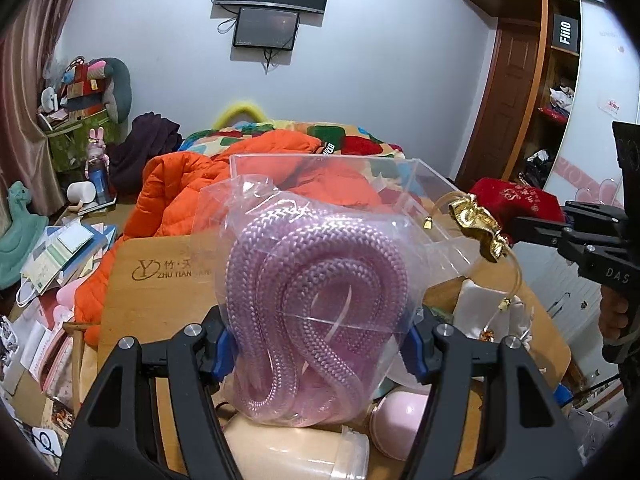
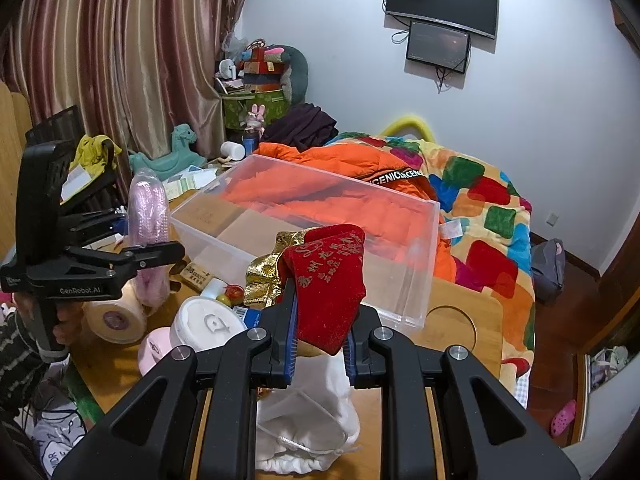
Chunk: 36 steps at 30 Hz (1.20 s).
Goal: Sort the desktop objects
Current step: 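Lift and carry the rope bag with left tool while right tool carries the pouch to the clear box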
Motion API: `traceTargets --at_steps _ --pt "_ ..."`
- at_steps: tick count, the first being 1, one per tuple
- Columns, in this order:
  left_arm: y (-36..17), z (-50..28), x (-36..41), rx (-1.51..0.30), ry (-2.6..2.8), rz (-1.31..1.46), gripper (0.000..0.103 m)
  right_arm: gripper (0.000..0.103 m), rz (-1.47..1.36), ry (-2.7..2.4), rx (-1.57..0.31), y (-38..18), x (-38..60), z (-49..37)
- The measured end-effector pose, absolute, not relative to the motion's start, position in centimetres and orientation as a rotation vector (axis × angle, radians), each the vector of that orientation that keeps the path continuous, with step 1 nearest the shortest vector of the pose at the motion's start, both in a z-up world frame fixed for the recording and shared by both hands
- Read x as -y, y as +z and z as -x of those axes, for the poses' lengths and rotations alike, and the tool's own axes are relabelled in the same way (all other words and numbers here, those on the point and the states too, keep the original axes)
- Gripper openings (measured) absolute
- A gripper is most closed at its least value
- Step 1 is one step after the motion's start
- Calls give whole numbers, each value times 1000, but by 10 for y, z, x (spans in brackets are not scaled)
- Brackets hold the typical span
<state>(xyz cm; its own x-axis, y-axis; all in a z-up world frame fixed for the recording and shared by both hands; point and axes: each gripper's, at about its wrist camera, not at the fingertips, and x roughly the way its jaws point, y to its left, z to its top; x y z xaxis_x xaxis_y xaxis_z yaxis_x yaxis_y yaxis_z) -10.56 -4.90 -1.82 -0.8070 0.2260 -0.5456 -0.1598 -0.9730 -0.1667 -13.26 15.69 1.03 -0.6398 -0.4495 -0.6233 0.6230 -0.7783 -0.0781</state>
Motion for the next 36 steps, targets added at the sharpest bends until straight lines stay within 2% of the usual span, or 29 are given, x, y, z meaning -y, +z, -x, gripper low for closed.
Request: traceTargets --at_steps 10,18,29,36 --pt "15 108 41 105 2790 802 65 16 -795 -2372 -354 17 -156 145" --pt "38 151 39 124 2745 856 65 16 -782 -2416 -353 26 -152 173" --pt "21 209 22 21 2670 1067 65 17 -899 -2387 -399 -3 -140 222" --pt "-2 232 4 -155 2631 1205 65 17 -966 -2320 -474 -24 -130 232"
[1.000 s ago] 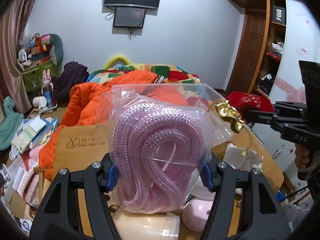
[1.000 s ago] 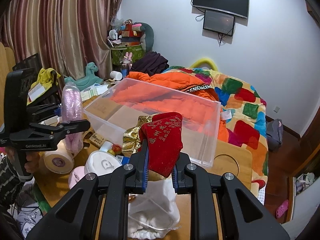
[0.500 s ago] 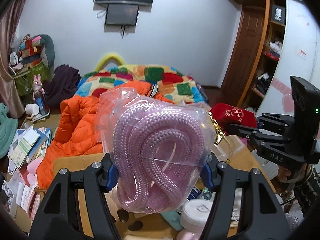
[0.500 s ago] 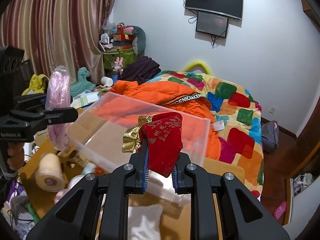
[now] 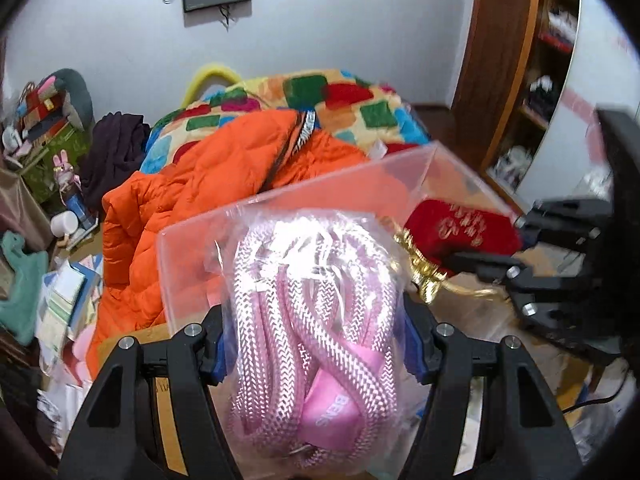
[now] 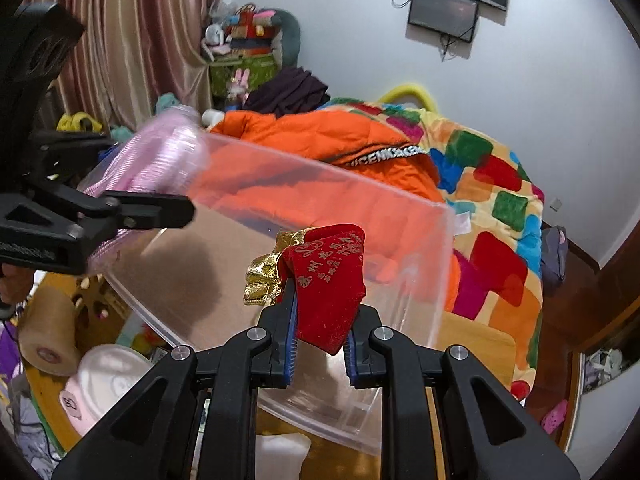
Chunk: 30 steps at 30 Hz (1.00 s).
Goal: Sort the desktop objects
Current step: 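Lift and carry the rope bag with left tool while right tool carries the pouch to the clear box, then open left tool to drop the rope bag in the box while right tool releases the pouch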
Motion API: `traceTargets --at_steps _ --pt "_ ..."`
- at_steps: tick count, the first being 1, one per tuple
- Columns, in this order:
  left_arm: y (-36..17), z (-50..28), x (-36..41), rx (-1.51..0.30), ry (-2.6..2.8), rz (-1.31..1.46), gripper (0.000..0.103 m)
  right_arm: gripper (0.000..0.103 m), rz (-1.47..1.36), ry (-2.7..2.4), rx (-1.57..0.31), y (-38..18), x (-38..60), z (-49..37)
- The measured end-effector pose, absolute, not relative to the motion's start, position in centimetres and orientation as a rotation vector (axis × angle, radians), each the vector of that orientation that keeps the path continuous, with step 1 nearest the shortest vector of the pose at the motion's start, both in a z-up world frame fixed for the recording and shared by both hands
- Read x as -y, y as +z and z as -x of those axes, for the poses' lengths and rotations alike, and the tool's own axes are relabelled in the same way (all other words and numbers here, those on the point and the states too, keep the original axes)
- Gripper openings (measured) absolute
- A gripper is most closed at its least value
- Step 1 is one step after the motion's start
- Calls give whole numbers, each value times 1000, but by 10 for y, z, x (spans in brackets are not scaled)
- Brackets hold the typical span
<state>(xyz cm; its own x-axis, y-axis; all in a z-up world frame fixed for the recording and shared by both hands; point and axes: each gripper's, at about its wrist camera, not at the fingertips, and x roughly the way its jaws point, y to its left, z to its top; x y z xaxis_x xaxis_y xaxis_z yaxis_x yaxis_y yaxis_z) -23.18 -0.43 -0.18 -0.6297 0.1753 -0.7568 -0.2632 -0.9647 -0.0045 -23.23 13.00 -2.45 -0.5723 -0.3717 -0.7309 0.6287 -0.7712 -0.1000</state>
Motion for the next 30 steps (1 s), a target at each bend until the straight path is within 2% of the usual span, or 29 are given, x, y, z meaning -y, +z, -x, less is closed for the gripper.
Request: traceTargets --at_steps 3,12,15,19,23,25,28,30 --pt "-12 237 -3 -204 2608 1240 65 18 -976 -2303 -499 -27 -126 235" --pt "-24 245 -3 -186 2554 1313 65 20 -989 -2265 -584 -34 -113 235" --pt "-25 242 -3 -188 2552 1316 66 27 -980 -2273 -602 -33 -110 235" --pt "-23 241 -4 -191 2556 1315 67 45 -975 -2301 -604 -32 -111 232" --pt "-15 235 -5 -181 2567 1290 67 53 -955 -2329 -604 -27 -115 225" --pt "-8 231 -6 -181 2575 1263 70 61 -943 -2344 -605 -24 -116 220" --pt "5 222 -8 -206 2605 1211 80 62 -907 -2366 -627 -18 -119 210" --pt "13 214 -11 -223 2619 1186 82 63 -893 -2376 -638 -14 -120 204"
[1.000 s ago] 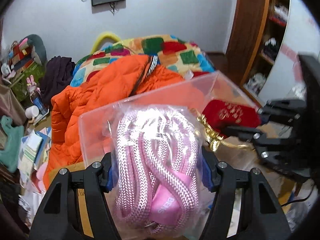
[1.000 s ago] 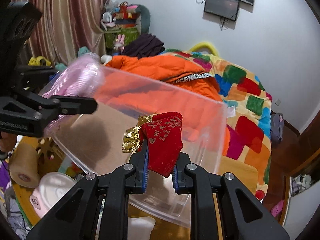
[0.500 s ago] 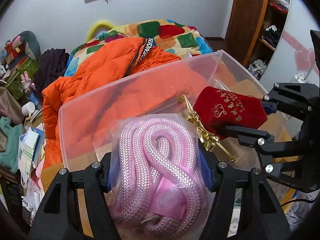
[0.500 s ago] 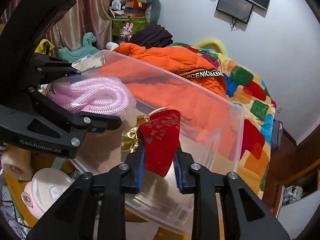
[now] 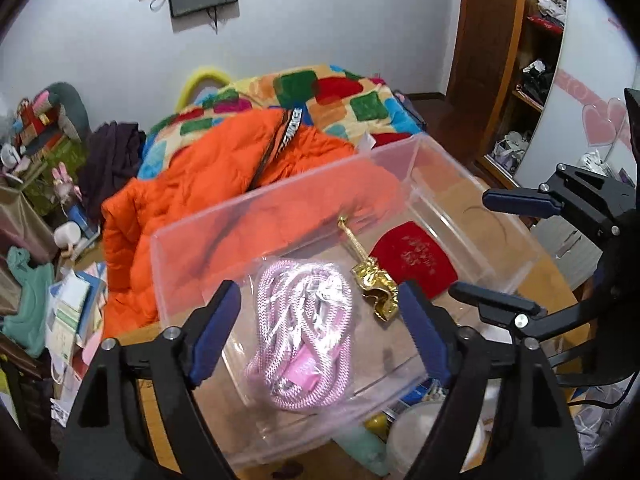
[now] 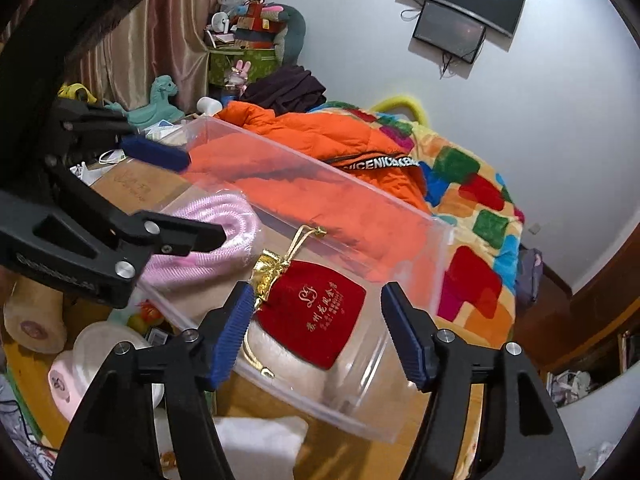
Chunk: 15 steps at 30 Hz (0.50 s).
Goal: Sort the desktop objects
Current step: 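Open left tool to drop the rope bag in the box while right tool releases the pouch, then move left tool to the cream container while right tool reaches the white drawstring bag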
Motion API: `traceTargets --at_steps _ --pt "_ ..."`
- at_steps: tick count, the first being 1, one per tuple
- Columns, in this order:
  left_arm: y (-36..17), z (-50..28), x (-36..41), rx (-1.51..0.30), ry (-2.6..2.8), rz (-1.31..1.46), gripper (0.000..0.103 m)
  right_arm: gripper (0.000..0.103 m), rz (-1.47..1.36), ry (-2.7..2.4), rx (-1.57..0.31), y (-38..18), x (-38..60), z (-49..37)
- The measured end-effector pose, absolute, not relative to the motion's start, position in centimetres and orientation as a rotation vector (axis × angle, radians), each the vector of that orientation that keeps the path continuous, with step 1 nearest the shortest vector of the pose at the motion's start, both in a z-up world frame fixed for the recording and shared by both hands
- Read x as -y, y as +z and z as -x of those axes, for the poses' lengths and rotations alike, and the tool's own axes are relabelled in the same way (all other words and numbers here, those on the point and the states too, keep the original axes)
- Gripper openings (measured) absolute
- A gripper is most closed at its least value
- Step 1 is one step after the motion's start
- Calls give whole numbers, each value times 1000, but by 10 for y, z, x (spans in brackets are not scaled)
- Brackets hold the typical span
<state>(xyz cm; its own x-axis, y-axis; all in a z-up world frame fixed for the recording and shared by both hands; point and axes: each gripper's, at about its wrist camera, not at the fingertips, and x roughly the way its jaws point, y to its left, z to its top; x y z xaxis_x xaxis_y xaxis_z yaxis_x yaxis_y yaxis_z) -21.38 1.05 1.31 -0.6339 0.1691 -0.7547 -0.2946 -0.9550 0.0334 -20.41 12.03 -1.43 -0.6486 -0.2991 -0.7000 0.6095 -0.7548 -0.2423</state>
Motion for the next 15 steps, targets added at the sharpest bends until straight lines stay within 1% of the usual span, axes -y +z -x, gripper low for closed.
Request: traceTargets --at_steps 3,4,7,9,15 --pt "21 205 -11 -222 2628 1166 85 75 -863 -2400 -647 -7 -123 194" --pt "24 202 -12 -220 2630 1161 87 77 -846 -2413 -646 -4 -125 190" --pt "32 191 -11 -217 2643 1141 89 79 -805 -2438 -653 5 -128 176" --pt "38 181 -9 -210 2657 1125 91 83 -786 -2453 -655 10 -132 167" --pt "51 151 1 -199 2707 1080 94 86 -733 -2499 -646 22 -147 141"
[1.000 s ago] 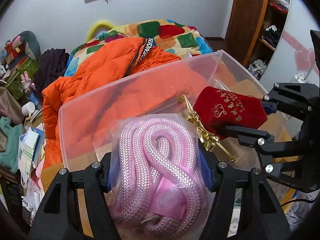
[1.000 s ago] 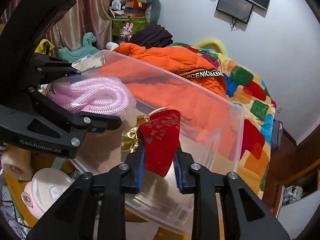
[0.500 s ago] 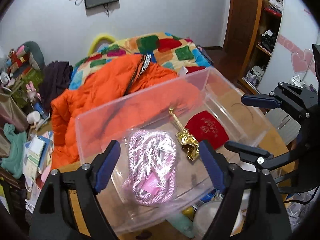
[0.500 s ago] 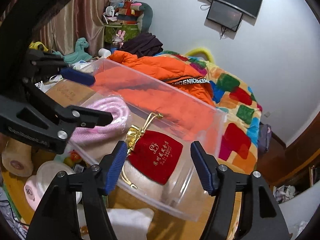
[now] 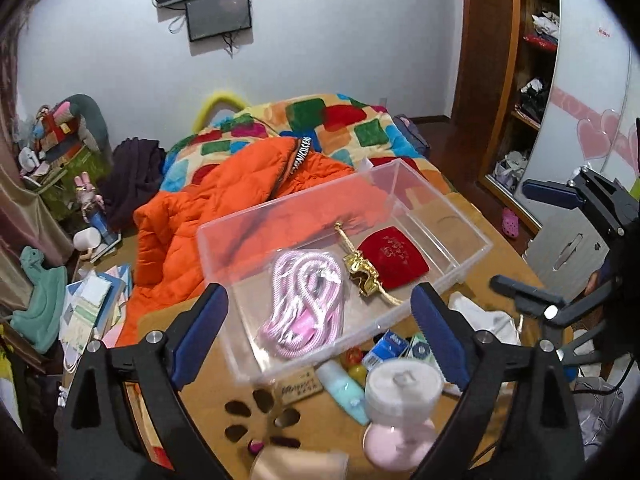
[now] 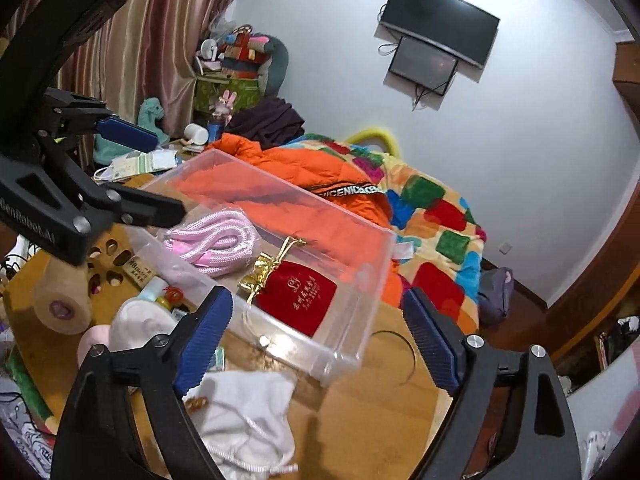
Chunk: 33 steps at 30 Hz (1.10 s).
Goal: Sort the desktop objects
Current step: 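Move left tool to the cream container while right tool reaches the white drawstring bag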
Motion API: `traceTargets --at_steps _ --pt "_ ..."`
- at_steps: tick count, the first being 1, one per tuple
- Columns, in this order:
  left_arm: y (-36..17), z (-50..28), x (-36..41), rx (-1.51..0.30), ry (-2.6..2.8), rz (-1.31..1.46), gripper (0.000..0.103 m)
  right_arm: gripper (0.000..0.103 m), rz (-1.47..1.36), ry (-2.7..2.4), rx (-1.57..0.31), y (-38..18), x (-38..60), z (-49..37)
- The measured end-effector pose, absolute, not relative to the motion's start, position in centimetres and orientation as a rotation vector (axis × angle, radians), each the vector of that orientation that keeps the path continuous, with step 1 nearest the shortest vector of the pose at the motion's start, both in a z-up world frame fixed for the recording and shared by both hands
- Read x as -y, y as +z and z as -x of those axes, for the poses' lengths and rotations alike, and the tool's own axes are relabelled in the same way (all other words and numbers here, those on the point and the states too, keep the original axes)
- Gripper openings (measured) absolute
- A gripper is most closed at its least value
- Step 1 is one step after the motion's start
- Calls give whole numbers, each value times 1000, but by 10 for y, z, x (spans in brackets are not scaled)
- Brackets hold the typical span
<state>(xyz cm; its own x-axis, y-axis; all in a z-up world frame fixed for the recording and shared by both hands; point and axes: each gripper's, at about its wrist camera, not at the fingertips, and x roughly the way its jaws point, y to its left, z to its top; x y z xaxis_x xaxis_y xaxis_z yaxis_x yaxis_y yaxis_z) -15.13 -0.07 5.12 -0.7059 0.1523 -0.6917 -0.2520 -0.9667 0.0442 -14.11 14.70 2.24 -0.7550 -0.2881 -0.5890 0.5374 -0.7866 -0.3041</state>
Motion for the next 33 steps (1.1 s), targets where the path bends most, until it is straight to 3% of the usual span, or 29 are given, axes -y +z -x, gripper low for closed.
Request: traceTargets --at_steps 13,33 --pt "36 86 38 -184 2765 1086 97 93 -711 -2557 -549 27 -187 98" --pt "-53 38 60 -54 2683 1217 97 94 -860 -2497 -482 -38 -197 71"
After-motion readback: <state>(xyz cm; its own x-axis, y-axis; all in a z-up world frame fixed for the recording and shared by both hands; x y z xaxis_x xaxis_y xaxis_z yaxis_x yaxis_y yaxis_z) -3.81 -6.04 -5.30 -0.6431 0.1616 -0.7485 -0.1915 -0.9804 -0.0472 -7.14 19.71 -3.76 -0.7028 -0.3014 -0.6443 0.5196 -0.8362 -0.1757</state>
